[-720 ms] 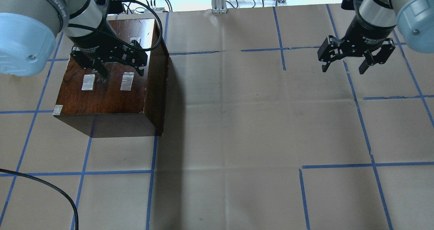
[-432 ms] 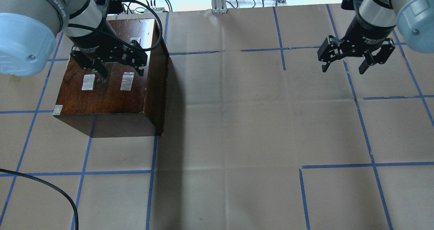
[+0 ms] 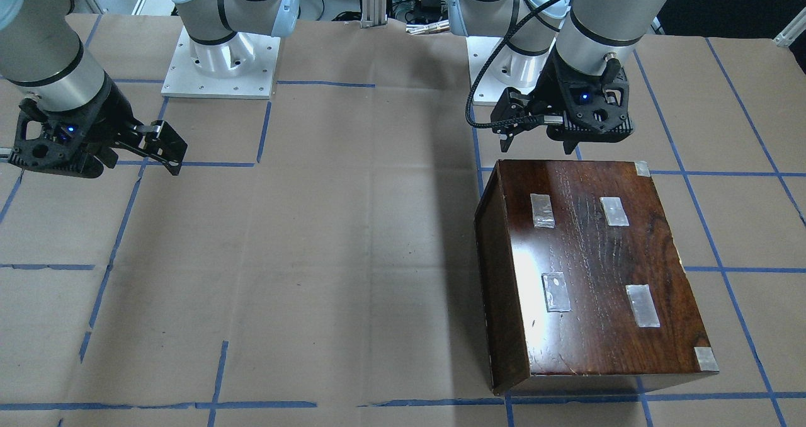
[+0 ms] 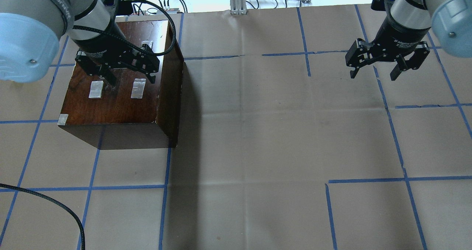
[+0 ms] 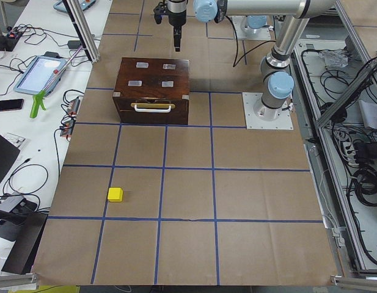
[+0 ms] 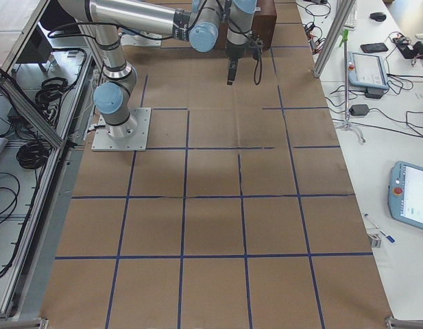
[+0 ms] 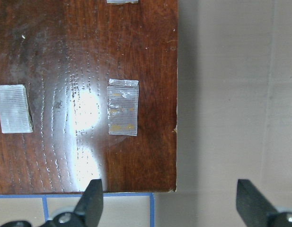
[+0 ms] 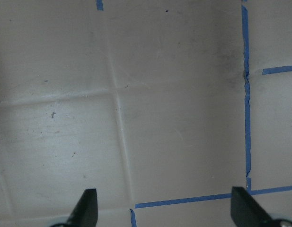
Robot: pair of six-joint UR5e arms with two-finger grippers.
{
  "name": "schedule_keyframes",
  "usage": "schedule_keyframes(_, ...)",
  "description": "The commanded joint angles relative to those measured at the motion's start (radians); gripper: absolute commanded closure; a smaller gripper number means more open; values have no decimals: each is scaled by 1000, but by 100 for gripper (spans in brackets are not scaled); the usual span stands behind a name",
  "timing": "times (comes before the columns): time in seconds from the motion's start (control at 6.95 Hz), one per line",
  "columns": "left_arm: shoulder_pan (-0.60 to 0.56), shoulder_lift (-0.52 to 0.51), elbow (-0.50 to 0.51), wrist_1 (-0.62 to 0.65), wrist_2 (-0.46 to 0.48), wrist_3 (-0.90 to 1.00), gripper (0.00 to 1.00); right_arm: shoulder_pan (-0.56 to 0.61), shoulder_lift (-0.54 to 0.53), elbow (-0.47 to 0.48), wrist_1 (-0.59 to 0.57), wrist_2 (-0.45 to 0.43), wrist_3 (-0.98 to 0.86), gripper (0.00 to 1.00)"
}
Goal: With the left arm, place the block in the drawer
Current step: 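Move the left gripper off the cabinet top toward the drawer side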
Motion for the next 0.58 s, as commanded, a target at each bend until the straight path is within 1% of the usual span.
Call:
schedule_keyframes(0.0,33,-3,18,-31,1,-17,1,0,0,-1,0,0,0,0)
schedule_keyframes(0.29,177,-9,29,-30,-10,-14,1,0,0,1,0,0,0,0)
schedule_keyframes(0.43,220,-20,44,-27,-10,0,1,0,0,1,0,0,0,0)
